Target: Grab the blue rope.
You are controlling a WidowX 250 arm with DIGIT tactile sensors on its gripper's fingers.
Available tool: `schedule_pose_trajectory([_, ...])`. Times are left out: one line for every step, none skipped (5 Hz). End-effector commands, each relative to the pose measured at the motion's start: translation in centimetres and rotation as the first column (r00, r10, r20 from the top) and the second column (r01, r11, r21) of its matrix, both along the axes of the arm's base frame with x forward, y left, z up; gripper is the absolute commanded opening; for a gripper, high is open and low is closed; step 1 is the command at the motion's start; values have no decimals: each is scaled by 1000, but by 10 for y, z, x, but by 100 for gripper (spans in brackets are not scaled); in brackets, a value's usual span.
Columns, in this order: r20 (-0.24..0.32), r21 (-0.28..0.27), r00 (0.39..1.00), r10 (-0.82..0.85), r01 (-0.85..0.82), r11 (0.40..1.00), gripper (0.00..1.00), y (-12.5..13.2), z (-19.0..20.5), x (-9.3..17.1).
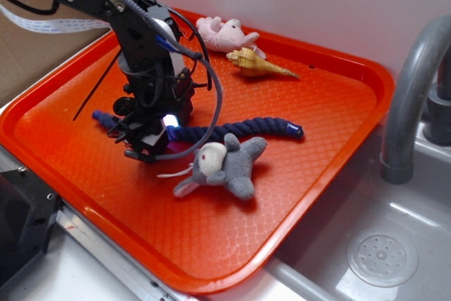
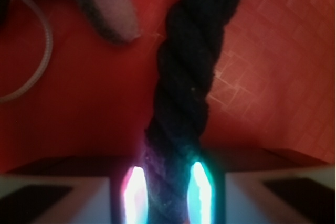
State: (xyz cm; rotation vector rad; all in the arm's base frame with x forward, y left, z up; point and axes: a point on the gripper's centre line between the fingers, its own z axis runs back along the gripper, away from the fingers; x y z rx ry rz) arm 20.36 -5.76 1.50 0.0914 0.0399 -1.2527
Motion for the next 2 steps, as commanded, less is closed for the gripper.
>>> schedule_pose_trajectory([76,27,968,237,-240,970,0,7,45,-3])
schedule_pose_trajectory([110,-60,874,473,-470,881,0,22,94,6])
